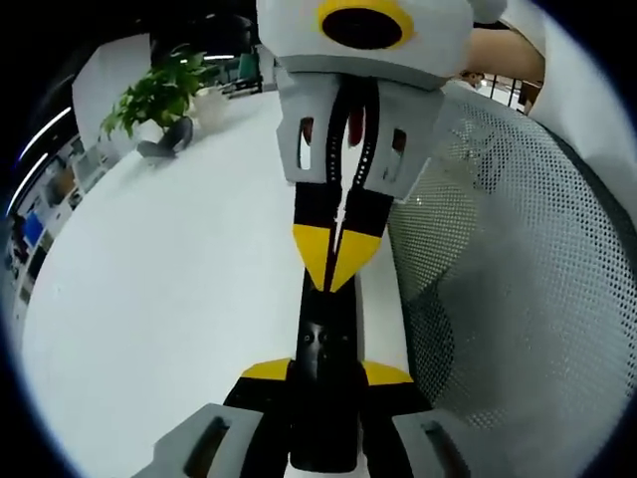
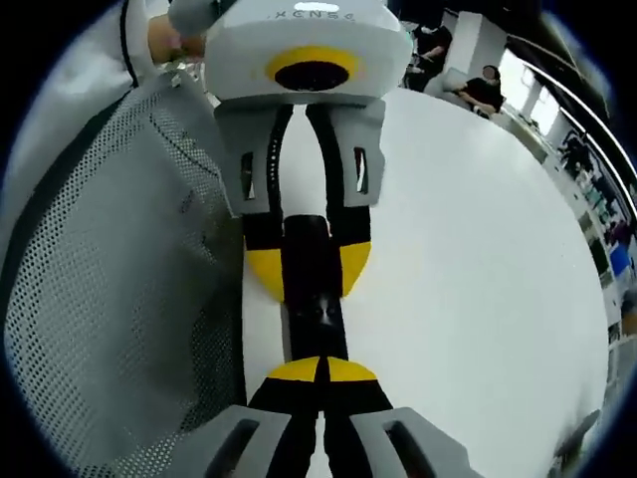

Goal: Press the specified remote control buttons in sequence, fully releasing each button before pressing the next.

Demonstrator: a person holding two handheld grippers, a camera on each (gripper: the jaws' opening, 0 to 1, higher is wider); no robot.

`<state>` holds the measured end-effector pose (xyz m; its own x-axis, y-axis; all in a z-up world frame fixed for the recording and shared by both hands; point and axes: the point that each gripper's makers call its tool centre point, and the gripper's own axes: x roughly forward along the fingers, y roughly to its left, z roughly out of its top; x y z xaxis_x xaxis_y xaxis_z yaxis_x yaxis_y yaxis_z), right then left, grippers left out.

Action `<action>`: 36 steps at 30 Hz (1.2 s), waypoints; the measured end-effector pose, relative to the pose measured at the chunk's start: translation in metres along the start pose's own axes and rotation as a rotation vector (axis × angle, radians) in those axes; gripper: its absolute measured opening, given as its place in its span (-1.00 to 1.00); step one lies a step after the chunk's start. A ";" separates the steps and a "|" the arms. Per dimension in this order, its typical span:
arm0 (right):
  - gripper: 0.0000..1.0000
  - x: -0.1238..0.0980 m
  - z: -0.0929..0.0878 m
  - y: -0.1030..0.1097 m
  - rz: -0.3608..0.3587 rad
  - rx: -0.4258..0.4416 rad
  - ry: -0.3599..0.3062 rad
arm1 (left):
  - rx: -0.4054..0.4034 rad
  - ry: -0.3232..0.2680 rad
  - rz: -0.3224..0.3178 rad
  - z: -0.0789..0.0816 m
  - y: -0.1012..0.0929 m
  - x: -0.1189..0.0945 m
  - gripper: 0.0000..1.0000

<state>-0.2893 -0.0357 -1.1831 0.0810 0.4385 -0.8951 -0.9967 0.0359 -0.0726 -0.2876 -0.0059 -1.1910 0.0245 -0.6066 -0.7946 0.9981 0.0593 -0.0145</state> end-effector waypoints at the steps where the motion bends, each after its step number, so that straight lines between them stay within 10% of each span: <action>1: -1.00 0.000 0.000 0.000 -0.003 0.002 -0.002 | -0.003 -0.003 0.003 0.000 0.000 0.000 -0.51; 13: -0.85 -0.009 0.007 -0.003 0.006 0.114 -0.165 | -0.017 -0.038 0.015 0.001 0.000 -0.001 -0.51; 36: -0.86 0.003 0.005 0.000 0.084 0.034 0.042 | 0.014 -0.117 -0.002 0.002 -0.001 -0.001 -0.51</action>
<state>-0.2894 -0.0297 -1.1837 -0.0037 0.4034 -0.9150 -0.9993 0.0314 0.0179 -0.2887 -0.0065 -1.1890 0.0285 -0.6951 -0.7183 0.9989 0.0474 -0.0062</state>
